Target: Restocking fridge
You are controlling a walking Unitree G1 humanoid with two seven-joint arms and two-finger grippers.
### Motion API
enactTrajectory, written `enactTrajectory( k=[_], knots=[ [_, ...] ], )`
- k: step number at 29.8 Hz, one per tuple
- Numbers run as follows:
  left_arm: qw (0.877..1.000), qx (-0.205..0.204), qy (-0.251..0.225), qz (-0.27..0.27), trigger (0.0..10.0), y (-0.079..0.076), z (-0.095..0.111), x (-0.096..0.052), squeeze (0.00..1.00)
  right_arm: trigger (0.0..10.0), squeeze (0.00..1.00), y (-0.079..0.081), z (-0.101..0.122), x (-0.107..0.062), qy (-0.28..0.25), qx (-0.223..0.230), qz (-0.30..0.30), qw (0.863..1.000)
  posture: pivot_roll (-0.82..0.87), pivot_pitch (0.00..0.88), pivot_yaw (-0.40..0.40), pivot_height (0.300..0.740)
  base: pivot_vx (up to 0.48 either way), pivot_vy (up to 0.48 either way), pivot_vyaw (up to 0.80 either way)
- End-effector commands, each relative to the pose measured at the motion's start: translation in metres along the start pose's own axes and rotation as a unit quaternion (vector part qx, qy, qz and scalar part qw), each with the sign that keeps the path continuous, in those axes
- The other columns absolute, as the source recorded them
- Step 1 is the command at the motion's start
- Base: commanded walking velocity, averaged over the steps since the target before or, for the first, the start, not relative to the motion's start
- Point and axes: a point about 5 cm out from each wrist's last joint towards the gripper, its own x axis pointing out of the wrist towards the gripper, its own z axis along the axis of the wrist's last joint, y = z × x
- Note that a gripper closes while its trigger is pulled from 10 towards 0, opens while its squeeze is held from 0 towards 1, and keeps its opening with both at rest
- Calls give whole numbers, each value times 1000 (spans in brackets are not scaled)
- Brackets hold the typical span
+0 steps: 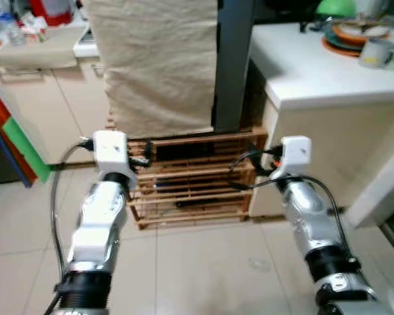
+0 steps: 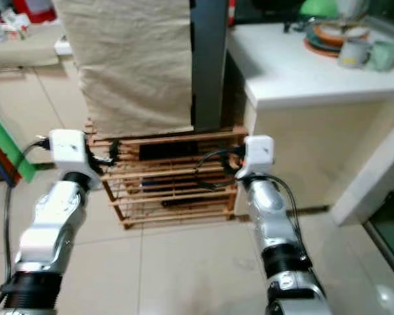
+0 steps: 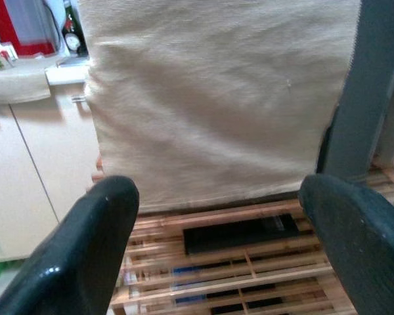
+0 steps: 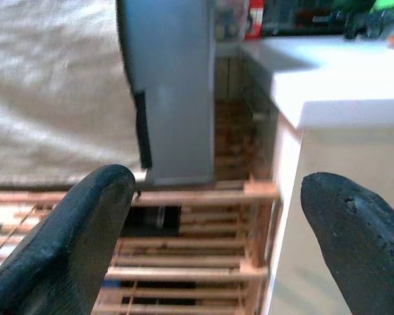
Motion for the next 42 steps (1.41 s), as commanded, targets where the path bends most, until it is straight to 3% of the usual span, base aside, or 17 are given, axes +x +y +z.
enactTrajectory(
  k=[1, 19, 21, 27, 37, 42],
  knots=[
    [1000, 6, 2, 16, 10000, 9, 0, 0, 0, 10000, 0, 10, 4, 3, -9, 6, 12, 1000, -109, 0, 27, 740, 442, 0, 0],
    [1000, -5, 14, 19, 10000, 12, -7, 2, 0, 10000, 0, 4, 0, 1, -5, 0, 4, 1000, -115, 0, 28, 740, 410, 170, 0],
    [1000, 2, 5, 9, 10000, 8, -5, 2, 0, 10000, 0, 4, 1, 1, -6, -1, 4, 1000, -115, 0, 27, 740, 0, 0, 0],
    [999, -31, -5, -16, 10000, 0, -2, 2, 0, 10000, 0, 3, 1, 0, -9, 1, 0, 1000, -118, 0, 32, 740, 0, 238, 0],
    [999, -38, -2, -24, 10000, 0, -3, 1, 0, 10000, 0, -1, -1, -2, -5, 5, -10, 1000, -121, 0, 38, 740, 0, 478, 0],
    [999, -38, -2, -25, 10000, 1, -3, 0, 0, 10000, 0, -3, -3, -3, -1, 6, -13, 1000, -121, 0, 39, 740, 0, 480, -699]
  ],
)
